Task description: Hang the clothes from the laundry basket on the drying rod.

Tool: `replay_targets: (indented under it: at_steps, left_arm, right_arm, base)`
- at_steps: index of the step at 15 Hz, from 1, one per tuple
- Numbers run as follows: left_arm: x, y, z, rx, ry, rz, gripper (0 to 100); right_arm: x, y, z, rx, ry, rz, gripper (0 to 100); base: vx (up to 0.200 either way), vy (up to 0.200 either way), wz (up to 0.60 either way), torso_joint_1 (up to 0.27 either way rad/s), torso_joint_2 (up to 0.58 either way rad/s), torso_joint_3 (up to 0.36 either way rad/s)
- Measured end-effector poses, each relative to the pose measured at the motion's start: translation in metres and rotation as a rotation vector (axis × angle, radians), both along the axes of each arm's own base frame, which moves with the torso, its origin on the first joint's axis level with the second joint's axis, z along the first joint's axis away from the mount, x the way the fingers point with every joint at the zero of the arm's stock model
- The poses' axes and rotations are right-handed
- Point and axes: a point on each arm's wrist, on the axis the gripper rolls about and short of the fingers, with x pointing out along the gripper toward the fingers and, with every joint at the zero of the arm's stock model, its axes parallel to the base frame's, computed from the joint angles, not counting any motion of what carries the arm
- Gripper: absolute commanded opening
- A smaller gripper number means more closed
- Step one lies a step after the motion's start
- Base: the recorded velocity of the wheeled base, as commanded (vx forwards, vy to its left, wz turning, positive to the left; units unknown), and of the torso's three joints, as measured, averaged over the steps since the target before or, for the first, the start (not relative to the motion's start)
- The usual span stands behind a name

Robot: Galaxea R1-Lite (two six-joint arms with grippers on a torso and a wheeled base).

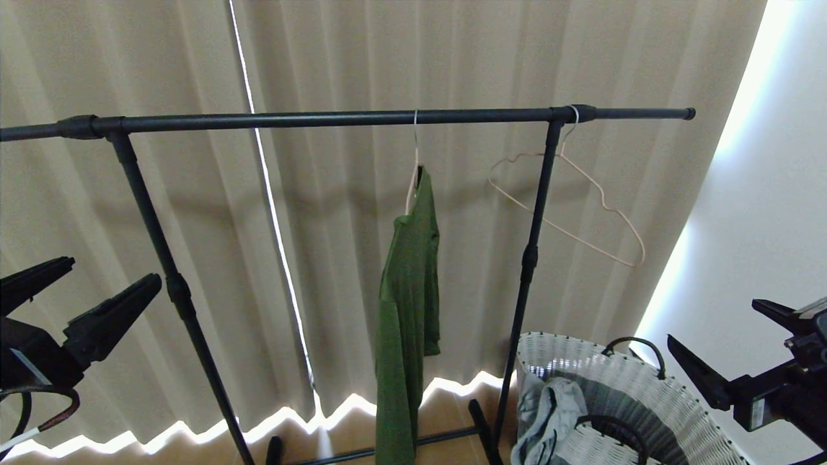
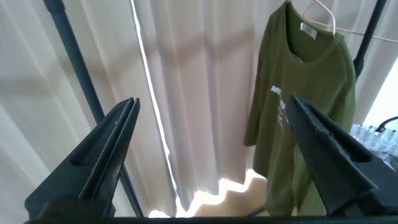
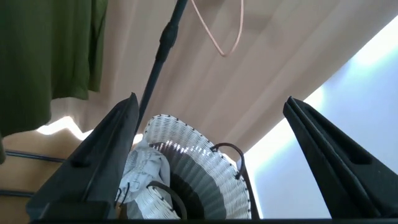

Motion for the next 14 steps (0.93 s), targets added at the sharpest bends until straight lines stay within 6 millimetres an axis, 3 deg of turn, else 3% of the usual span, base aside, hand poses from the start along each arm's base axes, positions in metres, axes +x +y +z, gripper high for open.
replay_targets:
  at_steps: [14]
  left_arm:
    - [0.0008,-0.0004,-0.0048,0.018,0.018,-0.004,100]
  right_arm:
    - [0.0021,0.0007,-0.005,-0.008,0.028,-0.001,100]
  base:
    - [0.0,0.0,0.0,-0.184,0.42,0.231]
